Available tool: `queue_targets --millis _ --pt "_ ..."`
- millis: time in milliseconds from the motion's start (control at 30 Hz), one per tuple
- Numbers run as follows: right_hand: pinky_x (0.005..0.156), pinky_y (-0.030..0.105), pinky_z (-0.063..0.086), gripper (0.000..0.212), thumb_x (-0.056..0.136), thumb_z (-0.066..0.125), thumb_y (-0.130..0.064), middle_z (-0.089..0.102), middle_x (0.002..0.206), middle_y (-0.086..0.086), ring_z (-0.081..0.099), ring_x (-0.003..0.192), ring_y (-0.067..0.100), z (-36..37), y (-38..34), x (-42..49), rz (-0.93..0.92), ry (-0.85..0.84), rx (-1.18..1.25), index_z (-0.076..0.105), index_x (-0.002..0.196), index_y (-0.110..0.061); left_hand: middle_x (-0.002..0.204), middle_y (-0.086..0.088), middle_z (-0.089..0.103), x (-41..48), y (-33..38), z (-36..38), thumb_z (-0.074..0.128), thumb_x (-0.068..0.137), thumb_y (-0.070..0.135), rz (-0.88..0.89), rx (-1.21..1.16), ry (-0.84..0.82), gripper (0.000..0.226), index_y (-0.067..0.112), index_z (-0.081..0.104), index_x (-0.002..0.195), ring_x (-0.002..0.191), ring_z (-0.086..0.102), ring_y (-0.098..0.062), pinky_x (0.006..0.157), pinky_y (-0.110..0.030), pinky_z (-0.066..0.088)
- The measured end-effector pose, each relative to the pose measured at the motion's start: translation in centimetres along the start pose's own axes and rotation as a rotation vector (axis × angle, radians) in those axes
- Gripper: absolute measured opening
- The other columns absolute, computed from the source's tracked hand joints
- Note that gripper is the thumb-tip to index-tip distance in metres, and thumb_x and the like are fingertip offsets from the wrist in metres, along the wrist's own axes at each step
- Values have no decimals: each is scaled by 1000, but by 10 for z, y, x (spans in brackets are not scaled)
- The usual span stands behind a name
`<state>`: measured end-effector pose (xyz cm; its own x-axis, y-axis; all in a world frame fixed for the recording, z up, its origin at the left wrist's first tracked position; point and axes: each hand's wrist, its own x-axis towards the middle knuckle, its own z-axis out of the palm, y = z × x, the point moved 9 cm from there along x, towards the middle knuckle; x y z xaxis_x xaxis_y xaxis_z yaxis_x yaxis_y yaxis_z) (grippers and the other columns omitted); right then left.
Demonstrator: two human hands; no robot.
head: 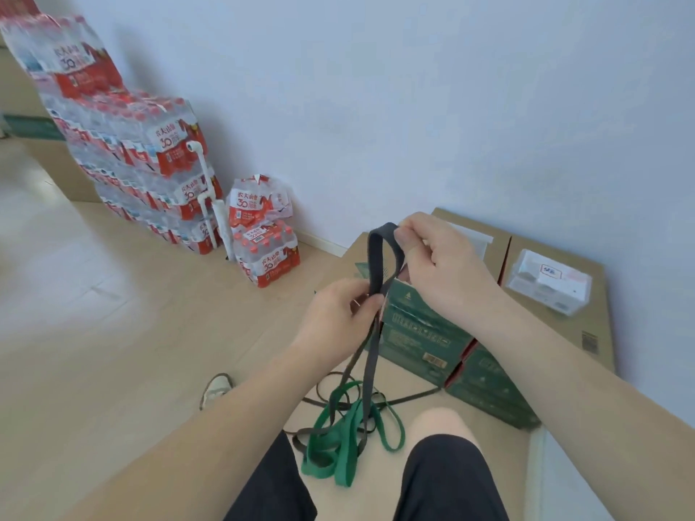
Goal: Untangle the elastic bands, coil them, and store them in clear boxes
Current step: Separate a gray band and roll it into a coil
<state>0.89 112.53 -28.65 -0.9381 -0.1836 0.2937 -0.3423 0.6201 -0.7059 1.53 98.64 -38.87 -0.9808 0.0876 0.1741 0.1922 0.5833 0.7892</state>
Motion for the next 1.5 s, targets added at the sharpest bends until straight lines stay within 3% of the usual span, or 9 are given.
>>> queue_targets --millis 133,333,500,667,800,1067,1267,1367,1500 --pt "76 37 61 28 110 44 -30 74 87 13 75 68 9 -5 9 -2 123 14 126 59 97 -10 96 16 64 -3 2 10 60 97 49 86 86 -72 33 38 64 128 88 59 -4 77 -28 53" --pt "84 50 60 28 110 42 -35 76 83 6 76 74 12 27 22 -1 148 -76 128 62 96 -20 89 20 64 2 -28 19 65 98 34 78 -41 23 14 33 73 110 89 58 0 74 -12 43" --pt "81 35 60 28 110 46 -32 76 81 1 73 76 10 39 29 3 158 -135 126 64 95 -18 89 15 67 10 -58 24 76 91 35 -46 -243 -52 36 64 58 105 81 61 -8 70 -13 48" --pt "81 43 60 22 104 56 -39 75 76 2 72 74 16 42 55 10 239 -81 131 67 93 -23 85 16 60 27 -75 35 78 90 26 -12 -202 -40 10 36 75 91 80 57 -3 72 -14 43" --pt "72 26 60 25 100 60 -47 75 105 -11 76 79 7 46 106 10 397 44 300 59 119 -31 85 10 71 34 -84 51 73 95 19 -84 -253 -94 21 37 68 87 77 62 -1 72 -12 49" --pt "94 25 56 40 100 50 -2 79 107 -12 72 103 0 142 200 9 460 -437 213 72 117 -31 81 -1 78 70 -118 87 72 95 17 -309 -412 -108 11 22 75 85 78 76 -19 73 -33 65" --pt "81 40 62 5 94 68 -29 79 87 -6 75 83 13 188 265 26 513 -437 107 72 91 -27 76 2 75 103 -170 124 72 95 24 -343 -255 -163 10 22 78 88 71 70 -15 68 -34 62" --pt "79 42 63 12 97 69 -28 77 84 -6 74 80 13 203 289 29 556 -397 87 70 85 -27 82 2 74 106 -189 140 58 103 24 -305 -170 -210 19 19 76 98 78 69 -12 75 -37 61" --pt "83 40 64 14 99 67 -19 79 91 -10 76 84 11 211 310 35 613 -285 254 72 92 -31 115 22 67 99 -214 154 52 103 18 -260 -20 -361 44 29 54 145 109 60 7 94 -12 51"
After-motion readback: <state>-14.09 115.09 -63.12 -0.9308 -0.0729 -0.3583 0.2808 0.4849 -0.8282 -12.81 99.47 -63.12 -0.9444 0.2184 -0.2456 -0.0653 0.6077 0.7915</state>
